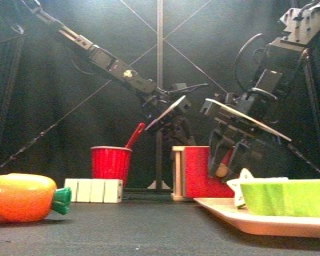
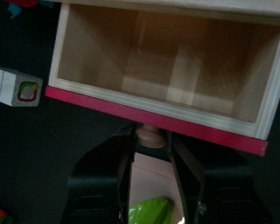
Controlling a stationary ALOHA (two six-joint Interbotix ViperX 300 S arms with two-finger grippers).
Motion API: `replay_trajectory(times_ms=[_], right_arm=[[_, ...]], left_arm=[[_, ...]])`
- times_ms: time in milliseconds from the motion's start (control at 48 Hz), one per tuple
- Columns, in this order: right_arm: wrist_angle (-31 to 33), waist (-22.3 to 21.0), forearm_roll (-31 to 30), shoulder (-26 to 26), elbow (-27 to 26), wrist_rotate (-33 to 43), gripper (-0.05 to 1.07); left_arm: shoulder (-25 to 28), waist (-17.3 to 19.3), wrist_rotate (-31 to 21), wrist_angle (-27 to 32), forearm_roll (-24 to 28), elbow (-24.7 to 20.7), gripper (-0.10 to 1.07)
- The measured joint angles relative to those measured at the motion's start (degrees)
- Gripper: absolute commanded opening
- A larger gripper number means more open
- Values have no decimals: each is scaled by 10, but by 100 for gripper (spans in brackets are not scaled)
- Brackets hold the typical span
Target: Open drawer
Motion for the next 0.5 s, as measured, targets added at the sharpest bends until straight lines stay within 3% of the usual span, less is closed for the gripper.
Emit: replay_trajectory(times_ms=[500], right_arm=[[35,21,-23,0,5,4,66]], left_arm=[[0,0,0,-1,0,0,43]])
